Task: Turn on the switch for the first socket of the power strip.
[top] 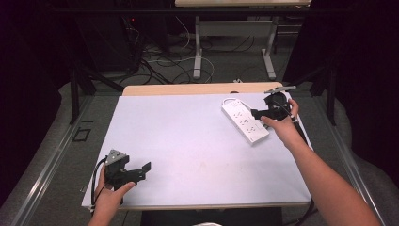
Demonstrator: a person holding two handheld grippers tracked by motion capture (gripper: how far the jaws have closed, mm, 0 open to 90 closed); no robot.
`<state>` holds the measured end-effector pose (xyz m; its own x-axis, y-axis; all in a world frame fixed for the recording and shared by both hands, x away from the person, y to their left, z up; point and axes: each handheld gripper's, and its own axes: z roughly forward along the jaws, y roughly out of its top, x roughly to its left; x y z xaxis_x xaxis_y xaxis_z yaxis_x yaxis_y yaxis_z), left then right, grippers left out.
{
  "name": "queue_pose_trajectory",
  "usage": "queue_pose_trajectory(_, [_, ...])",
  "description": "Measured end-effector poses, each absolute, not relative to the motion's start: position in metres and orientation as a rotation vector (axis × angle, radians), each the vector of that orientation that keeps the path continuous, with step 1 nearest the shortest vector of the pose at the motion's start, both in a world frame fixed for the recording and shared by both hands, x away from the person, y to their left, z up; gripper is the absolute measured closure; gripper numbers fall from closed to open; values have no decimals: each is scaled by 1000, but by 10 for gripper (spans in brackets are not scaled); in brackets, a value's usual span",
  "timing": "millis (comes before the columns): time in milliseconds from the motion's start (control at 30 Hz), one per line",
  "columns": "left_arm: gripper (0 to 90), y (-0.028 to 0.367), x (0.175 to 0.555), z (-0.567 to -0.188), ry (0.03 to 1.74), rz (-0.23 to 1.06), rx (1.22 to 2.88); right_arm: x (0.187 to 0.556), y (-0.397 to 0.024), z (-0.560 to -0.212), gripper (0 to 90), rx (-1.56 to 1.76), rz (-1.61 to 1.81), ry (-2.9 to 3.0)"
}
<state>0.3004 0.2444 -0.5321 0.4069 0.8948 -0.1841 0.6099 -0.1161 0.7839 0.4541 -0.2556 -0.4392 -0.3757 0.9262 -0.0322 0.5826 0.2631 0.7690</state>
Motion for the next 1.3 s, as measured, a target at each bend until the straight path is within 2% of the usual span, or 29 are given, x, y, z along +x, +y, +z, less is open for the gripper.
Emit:
queue_pose_trajectory(700, [50,244,301,-534,1299,437,1814,485,-252,-455,435,1375,919,2079])
queue_pose_trajectory(1300, [51,244,302,-534,1298,432,1814,507,-246,-476,467,1426,872,2098])
